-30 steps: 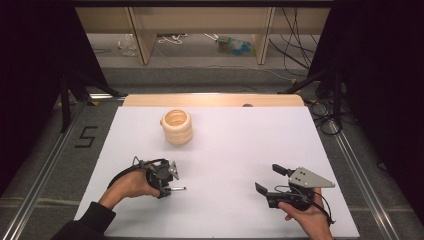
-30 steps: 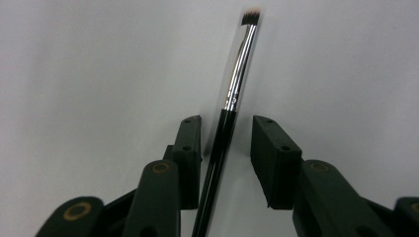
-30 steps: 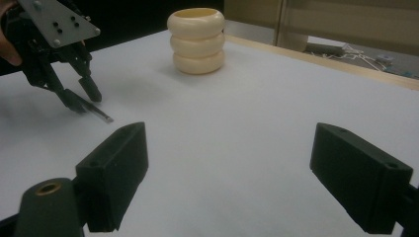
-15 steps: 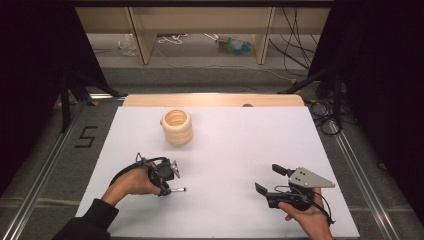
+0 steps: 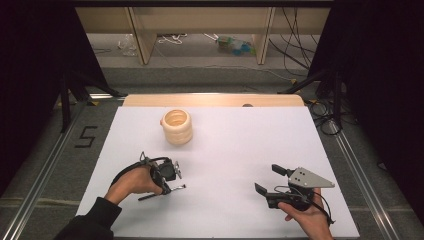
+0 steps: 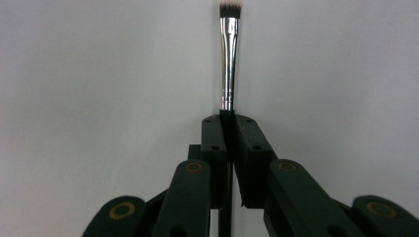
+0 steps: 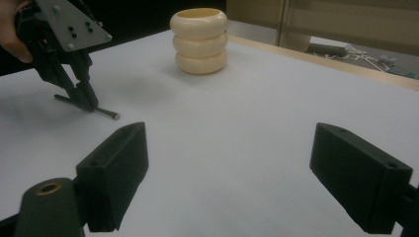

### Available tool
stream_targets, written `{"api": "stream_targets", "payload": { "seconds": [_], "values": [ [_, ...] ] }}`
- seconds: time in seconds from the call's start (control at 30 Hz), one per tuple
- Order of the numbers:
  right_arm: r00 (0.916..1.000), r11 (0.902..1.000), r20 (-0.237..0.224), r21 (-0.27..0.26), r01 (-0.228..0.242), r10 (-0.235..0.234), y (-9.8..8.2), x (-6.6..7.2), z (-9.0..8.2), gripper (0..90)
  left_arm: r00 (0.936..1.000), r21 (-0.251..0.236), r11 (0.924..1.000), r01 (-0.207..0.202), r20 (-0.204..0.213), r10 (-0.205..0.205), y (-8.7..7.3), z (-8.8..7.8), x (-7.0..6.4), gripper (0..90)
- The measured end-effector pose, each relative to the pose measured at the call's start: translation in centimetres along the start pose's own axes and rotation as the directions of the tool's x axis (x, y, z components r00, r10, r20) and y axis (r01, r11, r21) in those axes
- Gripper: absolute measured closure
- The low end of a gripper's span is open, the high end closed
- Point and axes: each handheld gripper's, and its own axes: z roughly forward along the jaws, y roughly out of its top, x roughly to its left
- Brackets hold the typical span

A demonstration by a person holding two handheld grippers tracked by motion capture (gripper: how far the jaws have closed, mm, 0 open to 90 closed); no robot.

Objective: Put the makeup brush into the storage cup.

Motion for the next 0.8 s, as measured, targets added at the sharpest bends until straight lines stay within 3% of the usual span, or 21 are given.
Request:
{"api": "stream_targets", "payload": {
  "seconds": [0.2, 0.3, 0.43, 0.47, 0.57, 0.8],
  "values": [
    [1.0, 1.0, -0.003, 0.005, -0.004, 0.004, 0.04, 0.03, -0.04, 16.1, 1.0, -0.003, 1.0, 0.008, 0.005, -0.008, -0.02, 0.02, 0.04, 83.4],
    [0.9997, 0.9996, 0.009, -0.017, 0.021, -0.021, 0.01, -0.07, 0.08, 16.1, 0.9999, -0.004, 1.0, 0.006, 0.008, -0.006, -0.04, 0.0, 0.08, 83.4],
    [1.0, 1.0, -0.001, 0.001, 0.005, -0.005, 0.05, 0.06, 0.0, 16.1, 1.0, -0.003, 1.0, -0.001, 0.005, 0.001, -0.02, 0.0, 0.05, 83.5],
    [1.0, 0.9997, -0.002, -0.024, 0.01, -0.01, 0.0, 0.05, 0.2, 16.2, 1.0, -0.004, 1.0, 0.003, 0.006, -0.003, -0.04, 0.0, 0.05, 83.5],
    [0.9998, 0.9993, 0.0, -0.032, 0.021, -0.021, 0.0, -0.01, 0.24, 16.2, 1.0, -0.004, 1.0, 0.005, 0.006, -0.005, -0.04, -0.06, 0.14, 83.5],
    [0.9997, 0.9993, -0.001, -0.031, 0.023, -0.023, 0.02, -0.02, 0.24, 16.2, 0.9997, -0.041, 0.9989, 0.023, 0.001, -0.023, -0.5, -0.86, 0.54, 83.5]
  ]
}}
